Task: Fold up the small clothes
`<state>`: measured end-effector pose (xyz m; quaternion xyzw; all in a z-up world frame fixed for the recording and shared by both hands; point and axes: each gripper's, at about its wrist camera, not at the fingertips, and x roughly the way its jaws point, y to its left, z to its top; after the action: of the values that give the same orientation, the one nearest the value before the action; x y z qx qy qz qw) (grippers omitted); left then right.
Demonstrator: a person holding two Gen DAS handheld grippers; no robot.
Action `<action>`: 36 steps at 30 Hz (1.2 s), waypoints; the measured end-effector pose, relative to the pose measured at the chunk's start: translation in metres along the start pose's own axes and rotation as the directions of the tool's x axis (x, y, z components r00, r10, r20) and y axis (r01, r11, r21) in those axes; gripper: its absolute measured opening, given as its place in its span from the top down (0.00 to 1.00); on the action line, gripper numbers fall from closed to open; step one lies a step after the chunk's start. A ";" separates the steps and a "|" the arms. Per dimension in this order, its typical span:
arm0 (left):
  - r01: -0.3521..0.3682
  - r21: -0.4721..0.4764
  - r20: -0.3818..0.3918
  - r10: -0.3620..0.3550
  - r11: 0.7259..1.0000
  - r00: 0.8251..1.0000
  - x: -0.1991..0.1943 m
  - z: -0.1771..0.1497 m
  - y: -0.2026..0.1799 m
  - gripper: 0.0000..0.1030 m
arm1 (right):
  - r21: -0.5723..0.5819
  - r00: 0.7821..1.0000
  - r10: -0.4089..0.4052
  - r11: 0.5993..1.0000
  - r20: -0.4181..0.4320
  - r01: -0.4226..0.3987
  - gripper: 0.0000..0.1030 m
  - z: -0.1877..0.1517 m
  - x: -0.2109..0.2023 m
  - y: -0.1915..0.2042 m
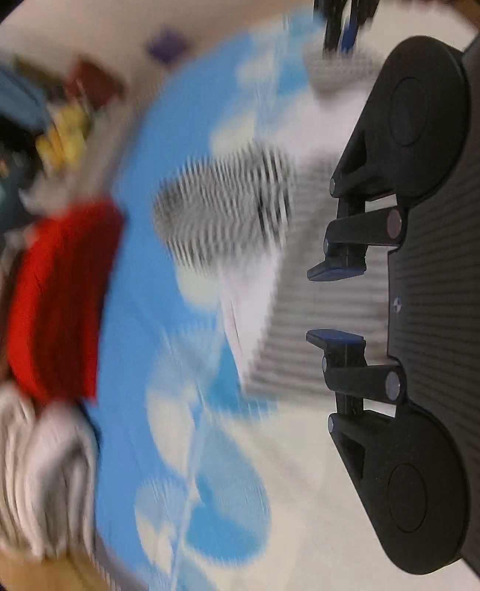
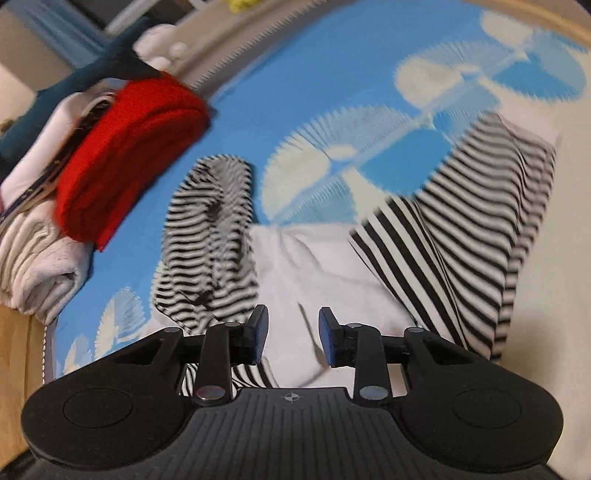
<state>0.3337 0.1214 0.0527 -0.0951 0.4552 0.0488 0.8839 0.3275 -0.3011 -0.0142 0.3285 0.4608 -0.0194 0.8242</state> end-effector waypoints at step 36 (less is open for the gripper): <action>0.025 0.092 -0.358 0.010 0.995 0.934 0.088 -0.054 0.020 0.71 | -0.094 0.992 -0.093 0.990 0.090 0.102 0.85 -0.025 0.030 -0.017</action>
<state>0.3380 0.1289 -0.0521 -0.0620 0.6101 0.0055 0.7899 0.3204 -0.2922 -0.0546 0.2634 0.4411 -0.0509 0.8564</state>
